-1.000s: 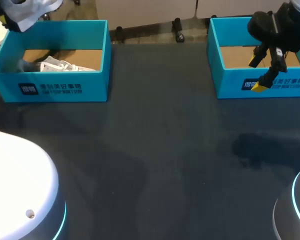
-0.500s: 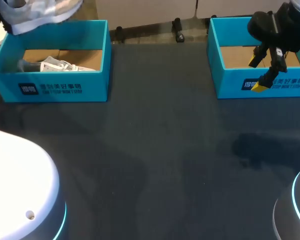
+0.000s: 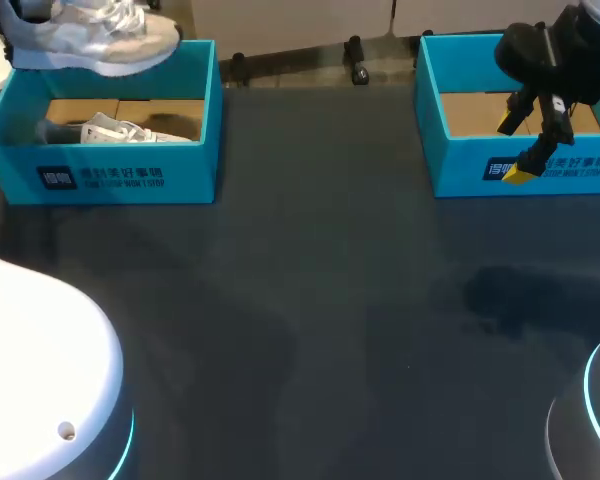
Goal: Take the shoe out of the shoebox, open the shoe tongue, remove and reinsert the insole, then place the shoe into the shoebox
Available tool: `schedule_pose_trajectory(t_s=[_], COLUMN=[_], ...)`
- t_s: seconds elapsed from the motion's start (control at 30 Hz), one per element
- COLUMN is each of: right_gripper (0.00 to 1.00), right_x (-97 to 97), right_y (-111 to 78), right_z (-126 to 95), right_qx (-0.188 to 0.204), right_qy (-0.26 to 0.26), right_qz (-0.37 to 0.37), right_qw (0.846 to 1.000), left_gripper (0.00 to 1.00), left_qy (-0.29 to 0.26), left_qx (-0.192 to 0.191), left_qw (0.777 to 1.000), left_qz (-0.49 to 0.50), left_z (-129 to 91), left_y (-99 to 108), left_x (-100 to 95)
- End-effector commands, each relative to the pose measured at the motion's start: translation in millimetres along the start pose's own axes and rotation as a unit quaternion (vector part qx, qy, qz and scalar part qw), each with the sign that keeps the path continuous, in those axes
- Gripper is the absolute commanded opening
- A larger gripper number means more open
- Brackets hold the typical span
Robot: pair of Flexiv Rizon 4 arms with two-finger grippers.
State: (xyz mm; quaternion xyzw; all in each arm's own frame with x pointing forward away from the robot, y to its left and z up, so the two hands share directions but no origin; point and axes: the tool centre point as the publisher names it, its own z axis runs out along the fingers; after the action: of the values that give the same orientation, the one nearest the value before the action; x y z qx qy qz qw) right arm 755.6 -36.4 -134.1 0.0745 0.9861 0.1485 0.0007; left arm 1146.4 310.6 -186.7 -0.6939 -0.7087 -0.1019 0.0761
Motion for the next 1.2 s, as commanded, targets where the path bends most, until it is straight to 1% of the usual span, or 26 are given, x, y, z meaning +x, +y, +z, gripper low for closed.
schedule_pose_trajectory(t_s=[0.03, 0.13, 0.17, 0.27, 0.3, 0.33, 0.43, 0.47, 0.53, 0.6, 0.63, 0.77, 0.87, 0.9, 0.97, 1.03, 1.13, 1.2], right_gripper=[1.0, 1.0, 1.0, 1.0, 1.0, 1.0, 1.0, 1.0, 1.0, 1.0, 1.0, 1.0, 1.0, 1.0, 1.0, 1.0, 1.0, 1.0], right_x=[-1.7, -1.7, -1.7, -1.7, -1.7, -1.7, -1.7, -1.7, -1.7, -1.7, -1.7, -1.7, -1.7, -1.7, -1.7, -1.7, -1.7, -1.7], right_y=[1.1, 1.1, 1.1, 1.1, 1.1, 1.1, 1.1, 1.1, 1.1, 1.1, 1.1, 1.1, 1.1, 1.1, 1.1, 1.1, 1.1, 1.1], right_z=[0, 0, 0, 0, 0, 0, 0, 0, 0, 0, 0, 0, 0, 0, 0, 0, 0, 0], right_qx=[0.002, 0.002, 0.002, 0.002, 0.002, 0.002, 0.002, 0.002, 0.002, 0.002, 0.002, 0.002, 0.002, 0.002, 0.002, 0.002, 0.002, 0.002], right_qy=[0.002, 0.002, 0.002, 0.002, 0.002, 0.002, 0.002, 0.002, 0.002, 0.002, 0.002, 0.002, 0.002, 0.002, 0.002, 0.002, 0.002, 0.002], right_qz=[0.0, 0.0, 0.0, 0.0, 0.0, 0.0, 0.0, 0.0, 0.0, 0.0, 0.0, 0.0, 0.0, 0.0, 0.0, 0.0, 0.0, 0.0], right_qw=[1.0, 1.0, 1.0, 1.0, 1.0, 1.0, 1.0, 1.0, 1.0, 1.0, 1.0, 1.0, 1.0, 1.0, 1.0, 1.0, 1.0, 1.0], left_gripper=[0.0, 0.0, 0.0, 0.0, 0.0, 0.0, 0.0, 0.0, 0.0, 0.0, 0.0, 0.0, 0.0, 0.0, 0.0, 0.0, 0.0, 0.0], left_qy=[0.001, 0.001, -0.003, 0.0, -0.008, 0.0, -0.01, -0.023, -0.031, -0.043, -0.04, -0.056, -0.06, -0.054, -0.055, -0.055, -0.063, -0.059], left_qx=[-0.017, -0.017, -0.011, -0.015, -0.015, -0.017, -0.013, -0.008, -0.002, 0.003, 0.005, 0.004, 0.013, 0.007, 0.009, 0.012, 0.009, 0.006], left_qw=[1.0, 1.0, 1.0, 1.0, 1.0, 1.0, 1.0, 1.0, 0.999, 0.999, 0.999, 0.998, 0.998, 0.998, 0.998, 0.998, 0.998, 0.998], left_qz=[0.002, 0.002, 0.004, 0.012, 0.011, 0.015, 0.015, 0.013, 0.016, 0.01, 0.011, 0.002, -0.004, -0.007, -0.014, -0.015, -0.016, -0.017], left_z=[-1, -1, 0, 3, 4, 6, 10, 13, 15, 20, 22, 30, 38, 40, 46, 53, 62, 68], left_y=[-10, -10, -10, -9, -9, -8, -5, -3, 0, 3, 5, 10, 16, 16, 18, 20, 21, 21], left_x=[-0.4, -0.4, -2.3, -7.9, -8.7, -9.0, -9.3, -9.0, -8.7, -8.3, -9.1, -8.6, -8.4, -9.0, -10.2, -12.3, -16.0, -20.6])
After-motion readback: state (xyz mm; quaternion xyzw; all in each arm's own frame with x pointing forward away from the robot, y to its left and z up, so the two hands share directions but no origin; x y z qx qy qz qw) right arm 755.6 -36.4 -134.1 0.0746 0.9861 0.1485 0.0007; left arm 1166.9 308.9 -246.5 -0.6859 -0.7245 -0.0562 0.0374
